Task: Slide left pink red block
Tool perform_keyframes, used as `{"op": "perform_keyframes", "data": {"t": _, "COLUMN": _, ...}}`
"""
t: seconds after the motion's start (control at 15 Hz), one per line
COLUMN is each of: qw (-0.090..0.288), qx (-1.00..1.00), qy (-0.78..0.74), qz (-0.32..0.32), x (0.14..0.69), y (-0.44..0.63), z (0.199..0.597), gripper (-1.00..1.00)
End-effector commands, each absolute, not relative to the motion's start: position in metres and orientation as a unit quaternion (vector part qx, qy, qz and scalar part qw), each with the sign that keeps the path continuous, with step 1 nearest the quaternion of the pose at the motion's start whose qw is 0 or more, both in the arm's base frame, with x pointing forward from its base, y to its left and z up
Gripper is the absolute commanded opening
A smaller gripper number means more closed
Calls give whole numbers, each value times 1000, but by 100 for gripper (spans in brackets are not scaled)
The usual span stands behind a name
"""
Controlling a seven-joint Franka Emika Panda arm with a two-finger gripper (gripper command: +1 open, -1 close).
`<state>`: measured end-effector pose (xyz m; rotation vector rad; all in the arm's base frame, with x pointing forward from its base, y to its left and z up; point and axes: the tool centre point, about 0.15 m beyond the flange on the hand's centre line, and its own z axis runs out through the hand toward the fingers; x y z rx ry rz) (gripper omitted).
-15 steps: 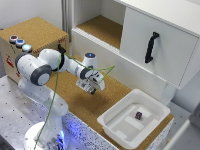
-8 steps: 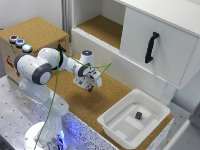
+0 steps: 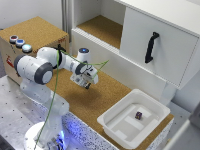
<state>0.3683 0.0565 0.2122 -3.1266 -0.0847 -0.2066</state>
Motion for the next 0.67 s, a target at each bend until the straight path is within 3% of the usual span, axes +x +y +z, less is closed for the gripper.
{"op": "perform_keyframes", "data": {"t": 0.0, "qw": 13, "qx": -999, "qy": -41, "qz": -24, "x": 395, "y": 98, "z": 205, "gripper": -100}}
{"op": "perform_keyframes", "data": {"t": 0.6, "qw": 51, "qx": -998, "qy": -33, "qz": 1, "x": 402, "y": 138, "z": 207, "gripper": -100}}
